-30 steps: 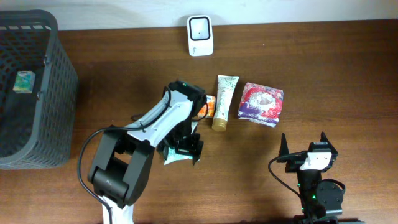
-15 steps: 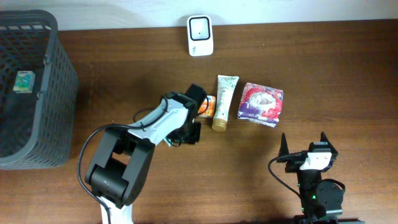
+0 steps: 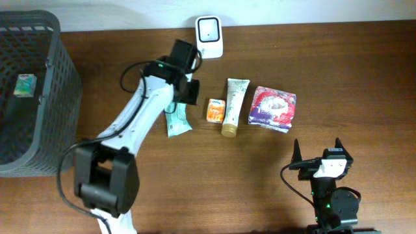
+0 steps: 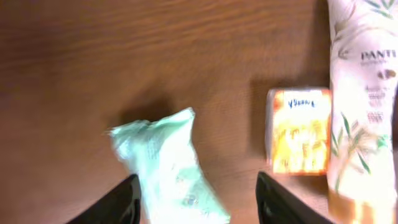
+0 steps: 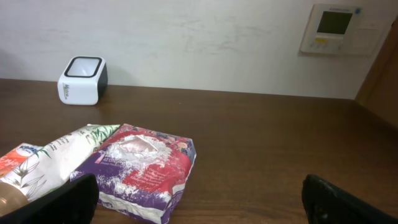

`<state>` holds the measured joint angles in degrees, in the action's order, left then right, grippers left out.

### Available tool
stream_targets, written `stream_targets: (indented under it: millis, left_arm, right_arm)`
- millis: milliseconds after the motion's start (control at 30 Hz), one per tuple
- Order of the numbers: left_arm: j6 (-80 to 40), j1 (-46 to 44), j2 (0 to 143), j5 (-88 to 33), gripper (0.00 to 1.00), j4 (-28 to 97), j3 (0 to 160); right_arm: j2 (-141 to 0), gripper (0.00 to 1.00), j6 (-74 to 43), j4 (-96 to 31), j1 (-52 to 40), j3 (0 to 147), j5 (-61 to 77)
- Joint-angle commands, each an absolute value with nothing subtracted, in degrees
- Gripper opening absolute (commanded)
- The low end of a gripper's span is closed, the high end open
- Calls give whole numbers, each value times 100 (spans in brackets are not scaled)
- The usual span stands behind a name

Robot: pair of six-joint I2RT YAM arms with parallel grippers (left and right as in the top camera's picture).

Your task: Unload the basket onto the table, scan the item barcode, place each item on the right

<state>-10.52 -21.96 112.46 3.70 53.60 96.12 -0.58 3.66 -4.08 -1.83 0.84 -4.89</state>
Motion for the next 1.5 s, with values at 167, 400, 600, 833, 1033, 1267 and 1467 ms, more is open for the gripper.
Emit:
stream_targets:
  millis: [167, 400, 600, 833, 1033, 1267, 1467]
  left_arm:
    - [-2018, -2071, 11487, 412, 65, 5516, 8927]
    - [-2014, -2071, 12291, 414, 36, 4788, 8827]
    - [-2016, -2071, 12285, -187, 19, 4438, 9080]
    - [-2016, -2132, 12289, -1090, 25, 4329, 9520]
    - [-2008, -2106, 12276, -899, 63, 4401, 9603]
    - [-1592, -1675, 11942, -45, 67, 6272, 11981]
    - [-1573, -541, 11609, 1063, 79, 6779, 14254]
  right_arm:
    - [-21, 99, 408, -425, -148, 32, -497]
    - [-21, 99, 408, -425, -148, 32, -497]
    - [-21, 99, 408, -425, -148, 32, -497]
    - [-21, 99, 408, -425, -148, 32, -497]
    - [-21, 99, 408, -425, -148, 32, -497]
    - [-21, 99, 408, -425, -148, 32, -497]
    - [-21, 99, 408, -427, -148, 32, -497]
